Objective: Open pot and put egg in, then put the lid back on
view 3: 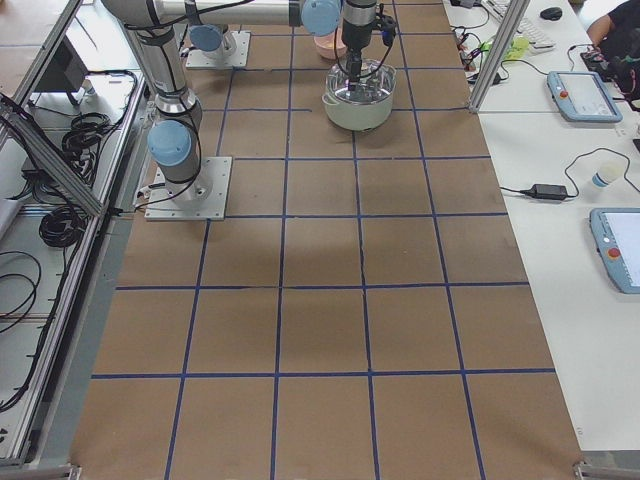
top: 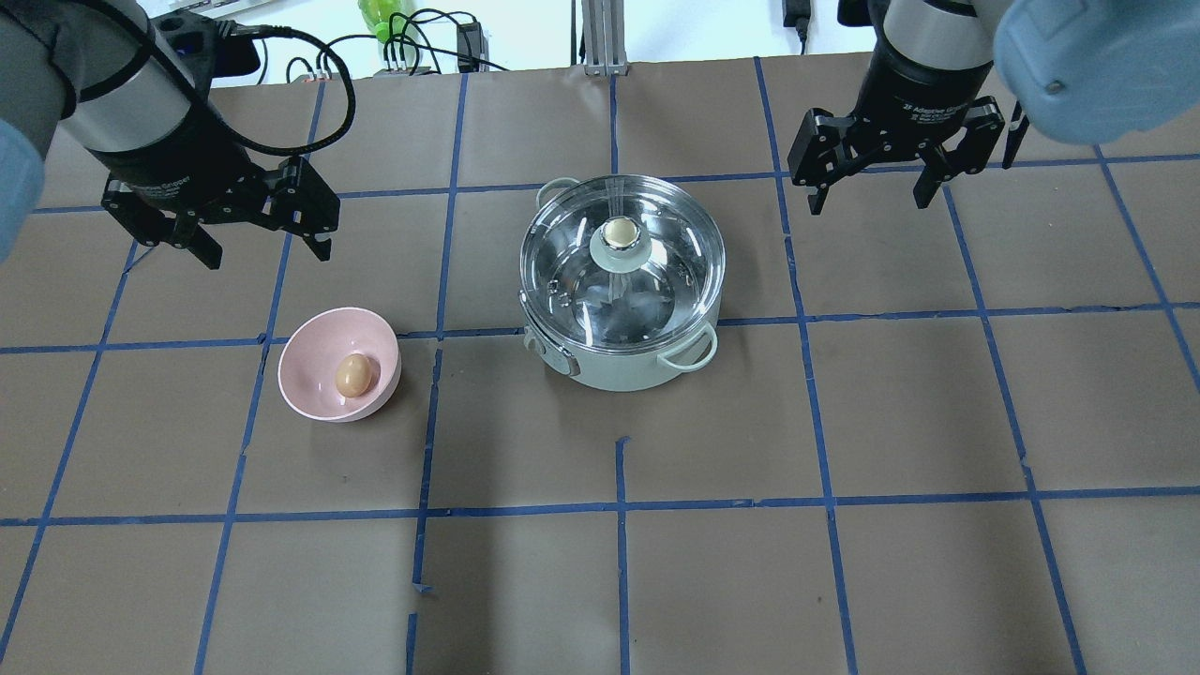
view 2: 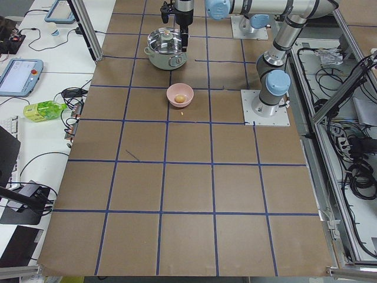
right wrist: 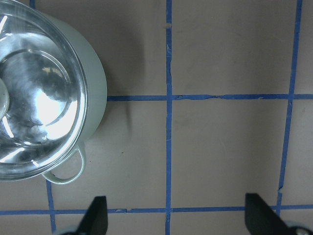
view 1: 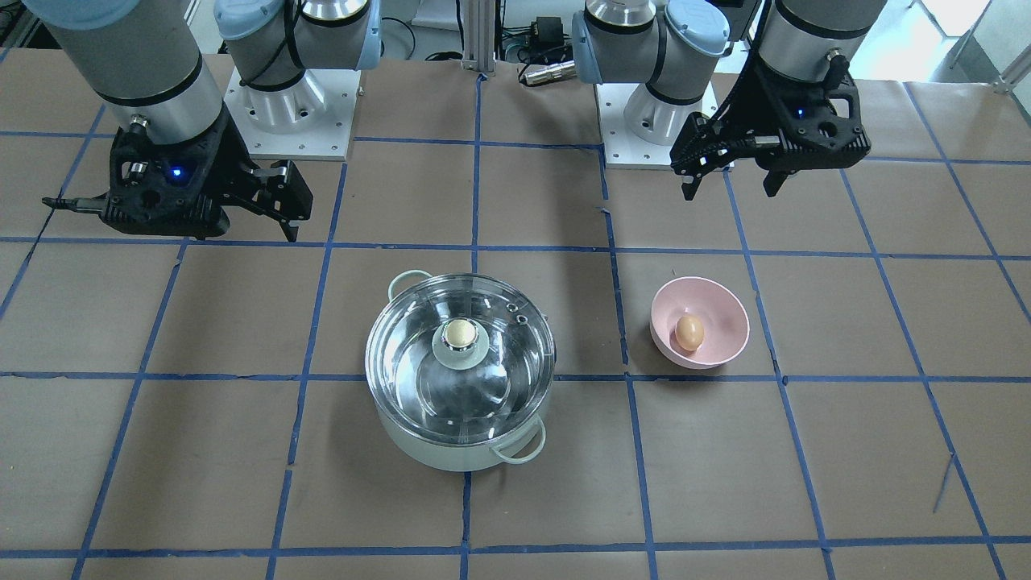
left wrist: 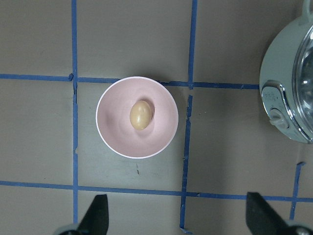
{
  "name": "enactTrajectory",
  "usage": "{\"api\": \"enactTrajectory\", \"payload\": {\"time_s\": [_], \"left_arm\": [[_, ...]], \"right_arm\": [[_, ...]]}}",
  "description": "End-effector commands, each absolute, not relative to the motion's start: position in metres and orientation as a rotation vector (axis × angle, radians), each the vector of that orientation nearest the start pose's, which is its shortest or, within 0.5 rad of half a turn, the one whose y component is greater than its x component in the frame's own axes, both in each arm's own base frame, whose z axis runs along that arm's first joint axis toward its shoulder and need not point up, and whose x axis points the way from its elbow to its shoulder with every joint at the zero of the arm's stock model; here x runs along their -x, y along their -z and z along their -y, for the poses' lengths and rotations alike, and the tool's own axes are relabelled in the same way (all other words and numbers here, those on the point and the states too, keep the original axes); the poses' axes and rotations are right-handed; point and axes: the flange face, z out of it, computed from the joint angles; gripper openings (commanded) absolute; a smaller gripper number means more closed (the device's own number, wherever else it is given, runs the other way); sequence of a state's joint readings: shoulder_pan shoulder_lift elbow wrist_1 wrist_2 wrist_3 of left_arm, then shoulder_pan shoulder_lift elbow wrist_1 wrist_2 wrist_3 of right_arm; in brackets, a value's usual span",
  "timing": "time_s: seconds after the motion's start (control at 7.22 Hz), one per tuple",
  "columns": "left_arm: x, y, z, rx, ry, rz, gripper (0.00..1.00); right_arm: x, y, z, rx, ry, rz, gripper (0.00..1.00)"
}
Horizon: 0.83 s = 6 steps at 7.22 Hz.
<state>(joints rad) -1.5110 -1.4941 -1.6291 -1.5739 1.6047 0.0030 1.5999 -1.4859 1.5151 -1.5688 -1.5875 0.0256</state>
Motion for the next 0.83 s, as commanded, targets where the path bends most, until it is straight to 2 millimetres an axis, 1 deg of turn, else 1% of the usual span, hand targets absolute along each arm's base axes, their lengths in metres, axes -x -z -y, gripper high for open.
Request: {"api": "enactTrajectory", "payload": {"time_s": [0.0,0.14,0.42,0.69], "left_arm": [[0.1022,-0.4955,0.4677,0.089,0.022,-3.106,1.00],[0.1020,-0.4955,0.4677,0.089,0.022,-3.105,1.00],[0.1019,-0.4944,0.4673,0.086,0.015,-3.103,1.00],[0.0998,-0.4910,0.4667,0.093,-0.011,-3.104,1.00]], "right_arm": [[-0.1470,-0.4766,0.5245,-0.125,0.018,-3.155,1.00],[-0.1456,-0.4784,0.5244,-0.172,0.028,-3.166,1.00],[-0.1456,-0.4743,0.5245,-0.170,0.021,-3.167,1.00],[-0.1454,-0.4787,0.5243,-0.165,0.032,-3.160,1.00]]}}
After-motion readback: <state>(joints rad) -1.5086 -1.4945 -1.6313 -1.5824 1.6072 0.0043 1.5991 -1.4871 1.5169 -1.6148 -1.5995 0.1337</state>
